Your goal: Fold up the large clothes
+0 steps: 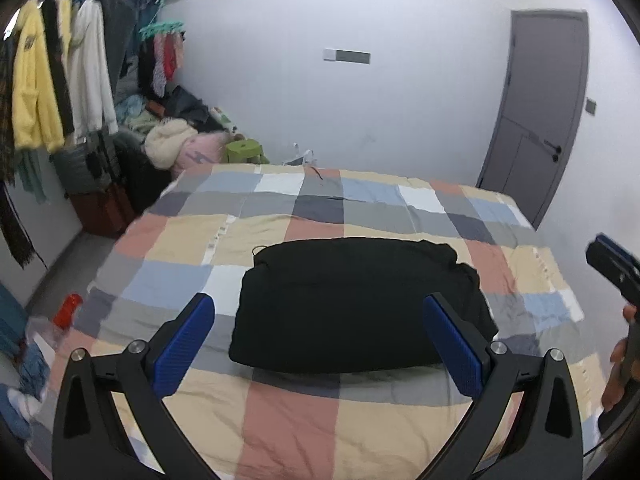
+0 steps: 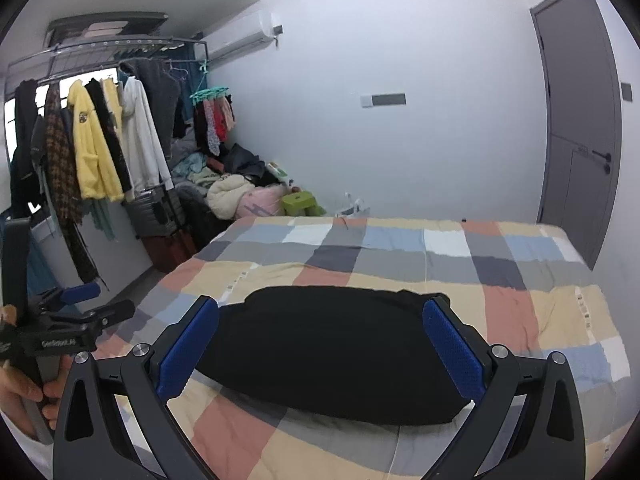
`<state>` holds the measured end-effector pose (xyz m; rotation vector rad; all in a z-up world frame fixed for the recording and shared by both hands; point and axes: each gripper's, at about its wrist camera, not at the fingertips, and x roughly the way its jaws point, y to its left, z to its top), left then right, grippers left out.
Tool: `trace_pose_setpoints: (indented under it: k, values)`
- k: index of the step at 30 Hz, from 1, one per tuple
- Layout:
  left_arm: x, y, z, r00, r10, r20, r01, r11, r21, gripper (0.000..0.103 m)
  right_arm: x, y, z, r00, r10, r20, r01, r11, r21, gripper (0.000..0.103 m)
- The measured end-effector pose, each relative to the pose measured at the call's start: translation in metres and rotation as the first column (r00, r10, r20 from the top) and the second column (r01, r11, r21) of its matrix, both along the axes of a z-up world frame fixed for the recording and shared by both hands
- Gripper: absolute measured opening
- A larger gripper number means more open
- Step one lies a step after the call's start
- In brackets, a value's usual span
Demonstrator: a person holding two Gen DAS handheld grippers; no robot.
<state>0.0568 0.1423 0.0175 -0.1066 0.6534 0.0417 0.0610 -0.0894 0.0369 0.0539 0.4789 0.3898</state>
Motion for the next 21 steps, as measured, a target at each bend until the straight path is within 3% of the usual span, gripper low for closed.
trace_pose_setpoints:
  k: [7,15,21]
  values:
    - [0.005,0.005,0.000,1.000,0.004,-0.004,-0.004,0.998,-0.057,0.103,-0.005,-0.003,-0.004,0.999,0.021,0.025,-0.022,1.000,0.011,0.103]
    - [0.004,-0.013,0.000,1.000,-0.024,-0.003,0.023,0.999,-0.046,0.103,-0.011,-0.010,-0.022,1.000,-0.019,-0.016,0.020,0.998,0.059,0.103]
    - [-0.002,-0.027,0.002,0.999,-0.042,0.012,0.042,0.999,-0.032,0.103,-0.016,-0.004,-0.030,0.999,-0.011,-0.031,0.012,1.000,0.021,0.103]
